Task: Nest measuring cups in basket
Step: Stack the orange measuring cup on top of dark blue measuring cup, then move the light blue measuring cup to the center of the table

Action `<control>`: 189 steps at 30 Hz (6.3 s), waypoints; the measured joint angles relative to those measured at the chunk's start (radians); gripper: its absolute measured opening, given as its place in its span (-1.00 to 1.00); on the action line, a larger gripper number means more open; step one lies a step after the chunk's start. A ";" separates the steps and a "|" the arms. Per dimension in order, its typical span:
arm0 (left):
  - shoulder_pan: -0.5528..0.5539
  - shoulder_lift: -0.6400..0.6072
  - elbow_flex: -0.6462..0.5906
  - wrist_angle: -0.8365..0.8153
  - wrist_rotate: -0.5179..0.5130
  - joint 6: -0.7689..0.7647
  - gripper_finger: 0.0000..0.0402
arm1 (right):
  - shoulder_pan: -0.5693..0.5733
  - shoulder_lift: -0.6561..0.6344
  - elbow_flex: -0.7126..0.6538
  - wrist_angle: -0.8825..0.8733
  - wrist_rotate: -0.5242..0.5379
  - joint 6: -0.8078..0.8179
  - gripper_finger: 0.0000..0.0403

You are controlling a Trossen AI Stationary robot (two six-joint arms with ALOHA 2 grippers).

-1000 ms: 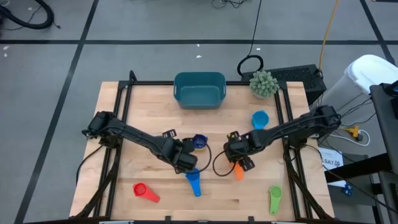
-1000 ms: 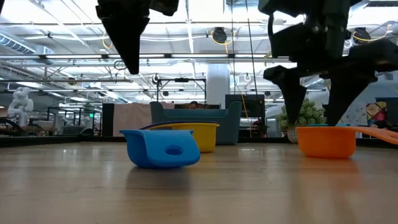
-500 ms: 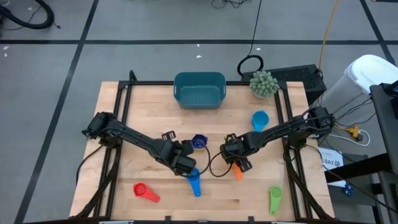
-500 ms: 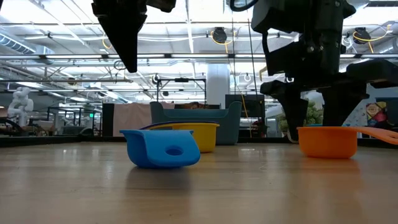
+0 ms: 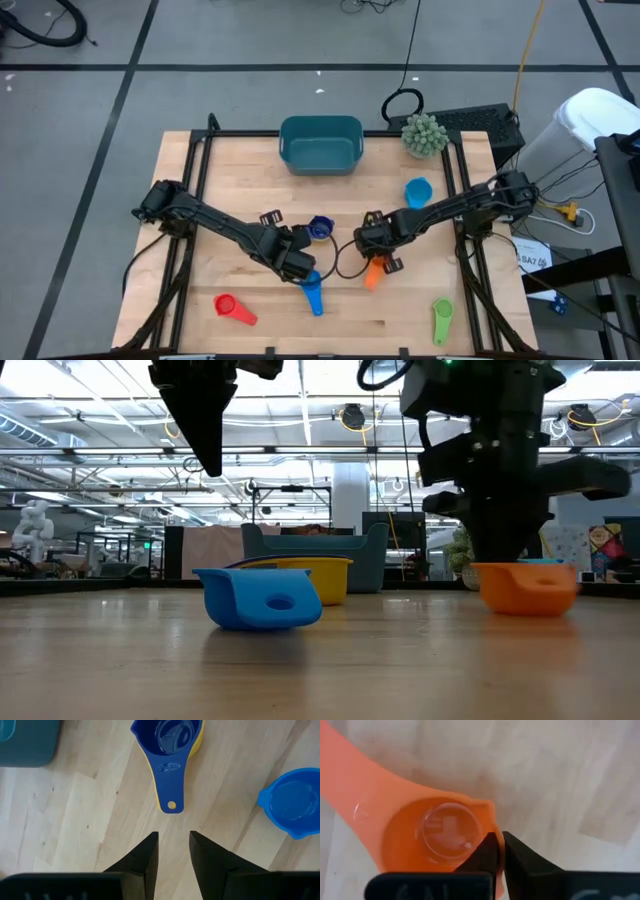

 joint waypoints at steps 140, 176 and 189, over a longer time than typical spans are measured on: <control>-0.069 -0.206 0.000 -0.052 -0.257 -0.087 -0.44 | -0.253 0.183 0.254 0.448 -0.128 0.188 -1.00; -0.057 -0.208 -0.001 0.162 -0.235 0.077 -0.44 | -0.225 -0.241 0.223 -0.322 0.291 0.166 -1.00; -0.057 -0.208 -0.002 0.114 -0.233 0.073 -0.44 | -0.253 -0.391 -0.161 -0.518 0.210 0.125 -0.42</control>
